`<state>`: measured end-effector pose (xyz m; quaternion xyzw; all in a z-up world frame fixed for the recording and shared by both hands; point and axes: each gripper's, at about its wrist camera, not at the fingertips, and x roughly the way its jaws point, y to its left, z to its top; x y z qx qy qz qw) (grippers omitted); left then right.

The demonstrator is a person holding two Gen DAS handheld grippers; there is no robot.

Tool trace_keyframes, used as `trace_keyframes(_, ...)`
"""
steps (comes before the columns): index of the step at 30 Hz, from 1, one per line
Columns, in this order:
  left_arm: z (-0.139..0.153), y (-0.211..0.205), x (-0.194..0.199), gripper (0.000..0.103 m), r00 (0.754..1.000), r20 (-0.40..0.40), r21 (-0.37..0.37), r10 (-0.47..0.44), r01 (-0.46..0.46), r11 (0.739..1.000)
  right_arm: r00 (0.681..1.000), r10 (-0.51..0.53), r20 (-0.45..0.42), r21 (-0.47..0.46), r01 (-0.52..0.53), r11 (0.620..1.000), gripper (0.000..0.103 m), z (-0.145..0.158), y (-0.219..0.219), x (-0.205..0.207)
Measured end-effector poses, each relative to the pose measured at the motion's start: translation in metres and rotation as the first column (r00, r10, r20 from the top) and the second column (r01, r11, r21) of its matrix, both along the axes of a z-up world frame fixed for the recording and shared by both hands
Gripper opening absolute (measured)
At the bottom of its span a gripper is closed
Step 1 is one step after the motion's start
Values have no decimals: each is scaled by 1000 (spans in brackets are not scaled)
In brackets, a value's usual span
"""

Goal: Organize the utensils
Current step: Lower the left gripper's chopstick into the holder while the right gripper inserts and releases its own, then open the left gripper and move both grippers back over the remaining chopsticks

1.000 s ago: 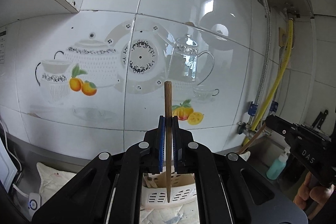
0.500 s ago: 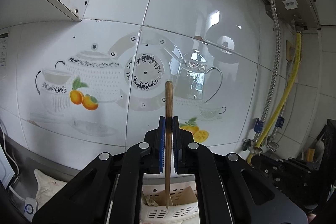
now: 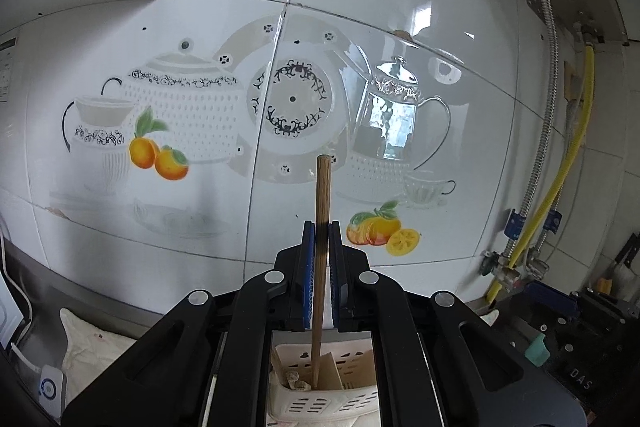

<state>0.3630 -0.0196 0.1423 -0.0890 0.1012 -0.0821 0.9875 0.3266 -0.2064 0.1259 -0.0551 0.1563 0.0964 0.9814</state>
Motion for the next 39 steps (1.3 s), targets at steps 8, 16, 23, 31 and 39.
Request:
trace_keyframes(8, 1, 1, -24, 7, 999, -17, 24, -35, 36, 999, 1000, 27, 7, 16, -27, 999, 30, 5, 3, -33)
trace_keyframes(16, 4, 1, -54, 13, 997, -54, 62, -47, 50, 997, 998, 53, -38, 19, -52, 998, 31, -4, 7, -72)
trace_keyframes(23, -13, 9, -94, 20, 991, -132, 143, -19, 38, 989, 986, 106, -126, 39, -102, 994, 31, -37, 8, -107)
trace_keyframes(31, -50, 20, -138, 36, 967, -256, 193, 12, 39, 980, 965, 141, -222, 65, -130, 989, 31, -84, 12, -142)
trace_keyframes(39, -78, 25, -177, 37, 943, -332, 205, 23, 49, 977, 941, 156, -300, 76, -140, 987, 31, -126, 17, -166)
